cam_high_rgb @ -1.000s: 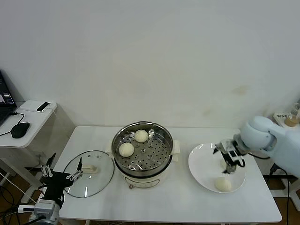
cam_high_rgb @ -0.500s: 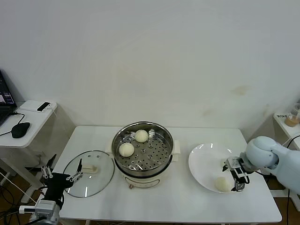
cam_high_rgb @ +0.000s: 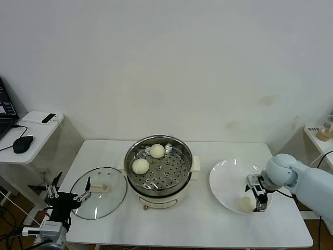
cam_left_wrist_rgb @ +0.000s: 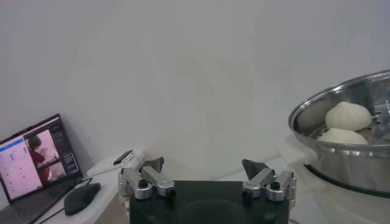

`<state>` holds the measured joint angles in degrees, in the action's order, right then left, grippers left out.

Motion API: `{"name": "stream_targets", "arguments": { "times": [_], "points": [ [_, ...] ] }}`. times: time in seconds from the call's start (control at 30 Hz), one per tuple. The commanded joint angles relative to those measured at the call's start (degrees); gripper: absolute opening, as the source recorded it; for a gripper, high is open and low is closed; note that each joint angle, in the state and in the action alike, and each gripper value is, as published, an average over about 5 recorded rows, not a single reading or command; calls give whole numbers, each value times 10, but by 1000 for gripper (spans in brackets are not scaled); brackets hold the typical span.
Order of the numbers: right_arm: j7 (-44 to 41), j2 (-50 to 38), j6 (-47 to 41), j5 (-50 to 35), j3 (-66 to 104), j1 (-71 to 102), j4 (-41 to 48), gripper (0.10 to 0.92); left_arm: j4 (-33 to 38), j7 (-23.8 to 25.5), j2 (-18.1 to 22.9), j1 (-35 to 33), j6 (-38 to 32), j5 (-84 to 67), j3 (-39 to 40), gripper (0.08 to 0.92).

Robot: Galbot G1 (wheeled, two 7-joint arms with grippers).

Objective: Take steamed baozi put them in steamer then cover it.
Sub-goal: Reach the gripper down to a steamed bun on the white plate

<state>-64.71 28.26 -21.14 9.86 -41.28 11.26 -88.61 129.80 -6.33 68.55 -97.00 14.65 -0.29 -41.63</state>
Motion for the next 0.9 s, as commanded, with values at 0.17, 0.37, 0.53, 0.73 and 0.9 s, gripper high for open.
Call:
{"name": "stream_targets", "arguments": {
  "times": [0.17,0.37,0.53,0.73,0.9],
  "points": [
    [-5,21,-13,-5,-8,1,23,772,2,0,0,1,2,1,2,823],
    [-13,17,-18,-11,-12,-8,15,705,4,0,0,0,2,1,1,823],
    [-21,9,-19,-9,-12,-11,8,647,6,-1,2,-1,2,1,0,823],
    [-27,3,-17,-7,-10,-15,5,592,9,-1,3,-2,2,1,0,823],
    [-25,-2,-16,-10,-3,-21,1,533,12,-1,3,-3,2,0,0,823]
  ]
}}
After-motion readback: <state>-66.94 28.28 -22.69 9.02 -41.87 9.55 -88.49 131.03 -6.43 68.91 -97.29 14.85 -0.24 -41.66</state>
